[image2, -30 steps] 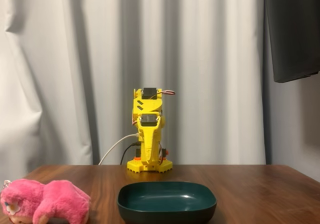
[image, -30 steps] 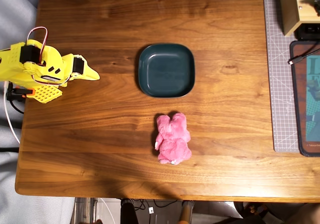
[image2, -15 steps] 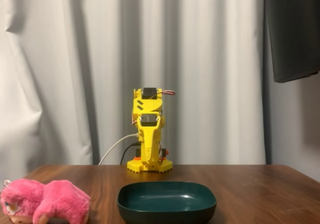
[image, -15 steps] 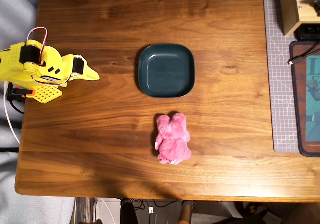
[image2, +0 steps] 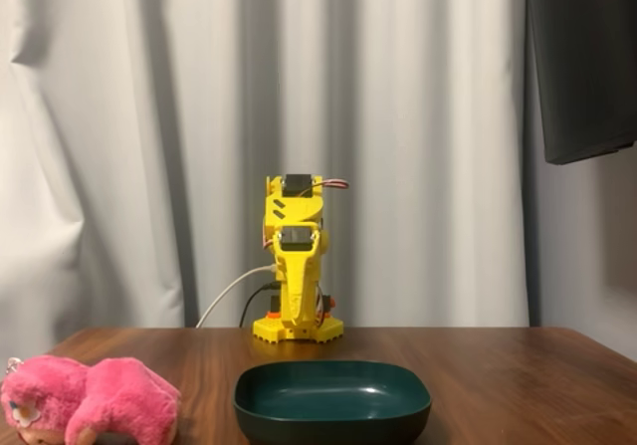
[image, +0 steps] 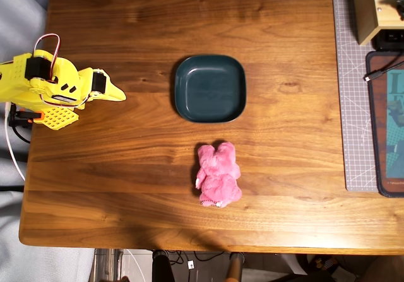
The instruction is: Grasp a strawberry bear and put it in the bin.
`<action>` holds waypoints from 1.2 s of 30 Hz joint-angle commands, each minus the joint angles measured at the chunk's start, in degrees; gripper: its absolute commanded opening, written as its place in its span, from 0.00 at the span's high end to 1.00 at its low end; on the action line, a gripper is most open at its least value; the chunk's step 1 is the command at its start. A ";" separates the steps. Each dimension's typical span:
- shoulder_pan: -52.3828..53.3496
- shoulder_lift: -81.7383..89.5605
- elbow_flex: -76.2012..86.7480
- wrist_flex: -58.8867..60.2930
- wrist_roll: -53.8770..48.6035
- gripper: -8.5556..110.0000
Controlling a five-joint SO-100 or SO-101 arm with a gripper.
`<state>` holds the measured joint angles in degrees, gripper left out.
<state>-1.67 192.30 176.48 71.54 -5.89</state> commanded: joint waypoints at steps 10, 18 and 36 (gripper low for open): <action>-9.93 1.58 0.26 -6.77 -11.07 0.81; -12.57 -5.10 -8.88 -13.01 -10.28 0.77; -22.68 -90.53 -74.88 7.73 -6.24 0.64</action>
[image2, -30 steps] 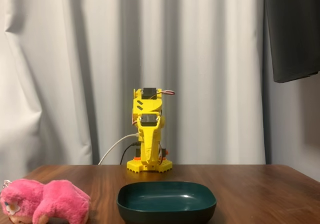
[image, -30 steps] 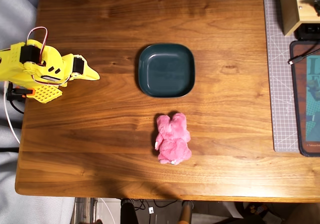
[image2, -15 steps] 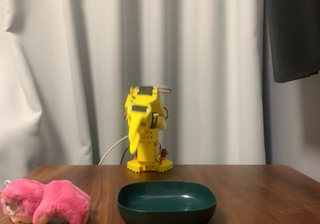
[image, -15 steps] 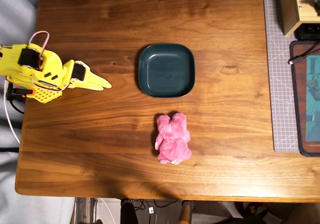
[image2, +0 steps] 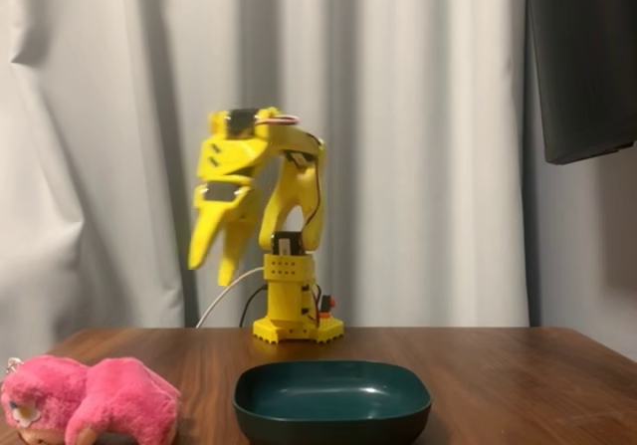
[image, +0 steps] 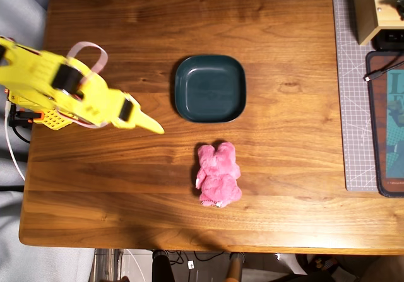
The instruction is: Grasp a strawberry bear and put it in the bin.
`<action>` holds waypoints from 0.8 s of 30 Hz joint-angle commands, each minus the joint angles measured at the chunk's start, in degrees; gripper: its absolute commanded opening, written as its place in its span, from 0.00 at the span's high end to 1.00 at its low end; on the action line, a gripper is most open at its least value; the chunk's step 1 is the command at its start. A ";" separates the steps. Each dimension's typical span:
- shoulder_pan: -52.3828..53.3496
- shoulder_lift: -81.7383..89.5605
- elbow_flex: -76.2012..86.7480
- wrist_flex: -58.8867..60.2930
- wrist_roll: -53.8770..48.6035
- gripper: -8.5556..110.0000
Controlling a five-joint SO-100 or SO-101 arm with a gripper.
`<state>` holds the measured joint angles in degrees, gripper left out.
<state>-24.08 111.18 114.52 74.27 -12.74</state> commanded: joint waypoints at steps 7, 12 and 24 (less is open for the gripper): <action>1.67 -24.26 -36.65 13.18 3.43 0.63; 5.01 -31.82 -49.75 14.85 4.04 0.62; 7.03 -41.31 -63.90 5.54 6.33 0.62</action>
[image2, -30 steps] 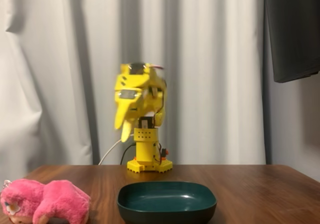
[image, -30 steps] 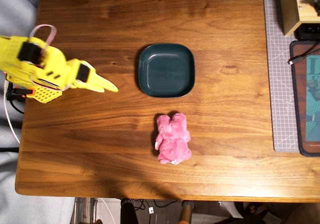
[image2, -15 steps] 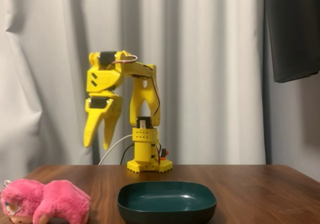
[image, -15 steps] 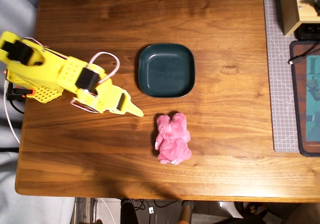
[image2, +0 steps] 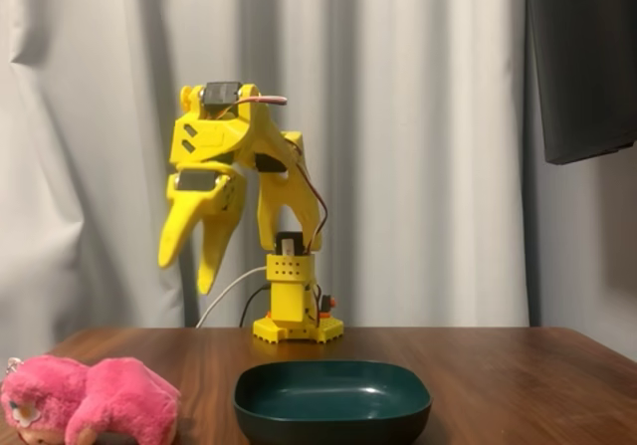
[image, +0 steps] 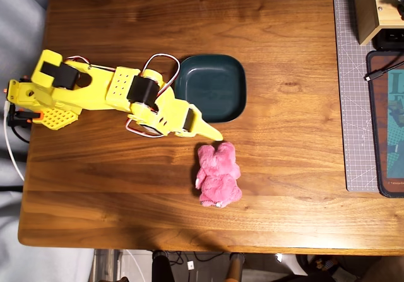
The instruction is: Grasp a strawberry bear and put it in the bin.
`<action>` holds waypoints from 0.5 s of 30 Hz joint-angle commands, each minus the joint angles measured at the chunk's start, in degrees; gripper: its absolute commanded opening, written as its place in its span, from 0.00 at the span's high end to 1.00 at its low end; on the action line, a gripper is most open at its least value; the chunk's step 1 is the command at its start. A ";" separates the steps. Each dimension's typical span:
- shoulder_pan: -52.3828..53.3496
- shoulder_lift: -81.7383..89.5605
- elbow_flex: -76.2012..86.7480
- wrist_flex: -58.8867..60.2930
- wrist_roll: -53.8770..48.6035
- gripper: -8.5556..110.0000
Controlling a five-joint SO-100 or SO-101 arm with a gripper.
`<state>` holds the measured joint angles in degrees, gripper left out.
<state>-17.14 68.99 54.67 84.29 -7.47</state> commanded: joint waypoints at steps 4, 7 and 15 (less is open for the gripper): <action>-1.85 0.79 -4.22 -10.11 1.49 0.62; -3.25 -1.23 -4.22 -11.51 1.49 0.62; -8.61 -12.13 -4.57 -12.74 1.58 0.62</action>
<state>-22.85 59.50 53.88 72.69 -6.42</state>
